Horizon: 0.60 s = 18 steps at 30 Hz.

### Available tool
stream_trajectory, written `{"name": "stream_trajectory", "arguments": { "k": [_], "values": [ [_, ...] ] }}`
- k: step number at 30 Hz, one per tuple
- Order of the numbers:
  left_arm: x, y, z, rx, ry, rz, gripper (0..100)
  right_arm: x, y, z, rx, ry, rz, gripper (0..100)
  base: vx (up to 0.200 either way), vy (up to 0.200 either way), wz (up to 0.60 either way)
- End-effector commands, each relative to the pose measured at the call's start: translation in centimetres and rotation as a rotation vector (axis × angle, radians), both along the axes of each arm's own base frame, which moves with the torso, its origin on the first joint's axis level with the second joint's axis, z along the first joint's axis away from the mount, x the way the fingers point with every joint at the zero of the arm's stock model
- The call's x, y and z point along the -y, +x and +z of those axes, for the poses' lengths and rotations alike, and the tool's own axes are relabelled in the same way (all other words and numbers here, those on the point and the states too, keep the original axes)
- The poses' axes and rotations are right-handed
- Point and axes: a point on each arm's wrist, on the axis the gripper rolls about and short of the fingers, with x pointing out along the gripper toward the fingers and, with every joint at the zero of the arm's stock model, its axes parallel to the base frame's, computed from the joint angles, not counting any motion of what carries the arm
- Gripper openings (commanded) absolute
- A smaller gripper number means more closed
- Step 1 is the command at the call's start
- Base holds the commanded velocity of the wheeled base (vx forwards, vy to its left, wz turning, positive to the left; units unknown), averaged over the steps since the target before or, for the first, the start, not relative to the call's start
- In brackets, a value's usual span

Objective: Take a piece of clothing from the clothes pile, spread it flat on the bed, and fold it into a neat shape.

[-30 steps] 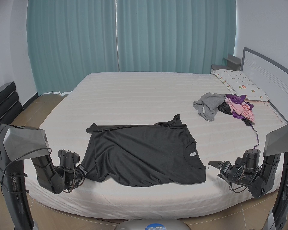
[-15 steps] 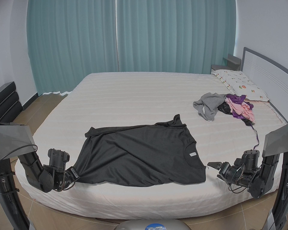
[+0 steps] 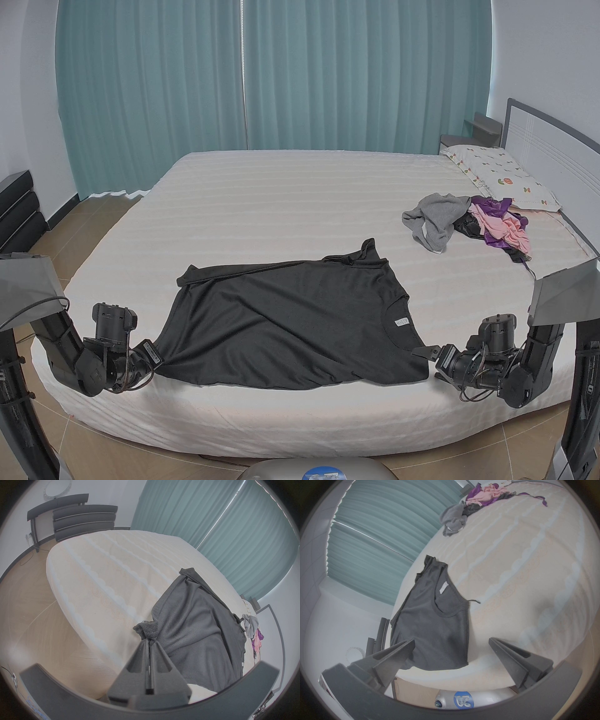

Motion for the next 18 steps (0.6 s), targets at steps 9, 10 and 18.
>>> {"name": "stream_trajectory", "arguments": {
  "k": [9, 10, 18],
  "values": [
    [-0.6, 0.3, 0.1, 0.009, -0.038, -0.004, 0, -0.6, 4.3, -0.8, 0.013, -0.076, 0.044, 0, 0.000, 0.000, 0.00],
    [-0.6, 0.3, 0.1, 0.009, -0.038, -0.004, 0, -0.6, 4.5, -0.8, 0.021, -0.080, 0.047, 0, 0.000, 0.000, 0.00],
    [-0.7, 0.7, 0.3, 0.025, -0.054, 0.013, 0, -0.5, 7.2, 1.4, 0.144, -0.062, 0.023, 0, 0.000, 0.000, 0.00]
  ]
}}
